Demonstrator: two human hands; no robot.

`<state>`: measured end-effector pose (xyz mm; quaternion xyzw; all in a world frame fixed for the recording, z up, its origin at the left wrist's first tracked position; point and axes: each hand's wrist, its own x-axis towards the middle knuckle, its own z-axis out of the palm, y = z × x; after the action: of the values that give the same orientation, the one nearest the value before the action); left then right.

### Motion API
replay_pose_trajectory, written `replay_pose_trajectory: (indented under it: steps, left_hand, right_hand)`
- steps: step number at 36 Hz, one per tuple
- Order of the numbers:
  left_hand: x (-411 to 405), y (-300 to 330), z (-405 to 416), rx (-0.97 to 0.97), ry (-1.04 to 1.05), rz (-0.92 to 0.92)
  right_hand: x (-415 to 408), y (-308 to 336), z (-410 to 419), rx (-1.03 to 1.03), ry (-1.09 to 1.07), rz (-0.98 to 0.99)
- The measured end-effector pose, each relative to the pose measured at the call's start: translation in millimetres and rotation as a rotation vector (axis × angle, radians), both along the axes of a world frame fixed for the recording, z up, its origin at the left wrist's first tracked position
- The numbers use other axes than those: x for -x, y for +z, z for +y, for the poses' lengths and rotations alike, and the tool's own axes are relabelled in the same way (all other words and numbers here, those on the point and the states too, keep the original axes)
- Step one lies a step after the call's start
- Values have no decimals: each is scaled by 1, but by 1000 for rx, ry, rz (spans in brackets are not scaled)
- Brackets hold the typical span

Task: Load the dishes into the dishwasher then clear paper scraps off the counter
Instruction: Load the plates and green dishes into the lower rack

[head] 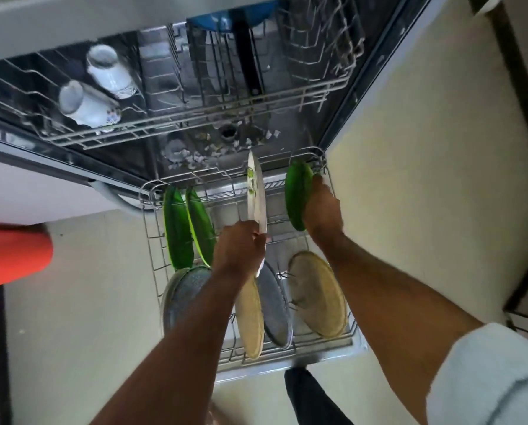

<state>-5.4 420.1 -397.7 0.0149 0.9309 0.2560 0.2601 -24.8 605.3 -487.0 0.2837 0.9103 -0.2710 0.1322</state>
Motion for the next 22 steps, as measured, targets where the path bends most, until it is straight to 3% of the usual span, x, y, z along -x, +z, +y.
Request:
replay_pose_trajectory:
  steps: [4,7,10,15,22]
  left_hand:
    - [-1,-3,2,-16,-1,-1]
    - [-3,-3,-1,-38,18,-10]
    - [-3,-3,-6,-83,24,-45]
    - [-3,-1,-8,-142,12,-84]
    - [-5,1,-6,-116,52,-56]
  right_hand:
    - [2,-5,-31,47,22,7]
    - [8,-14,-46,75,17,-95]
    - [16,-19,-49,69,27,-188]
    - [25,-30,-49,147,12,-180]
    - [23,-22,-41,266,16,-250]
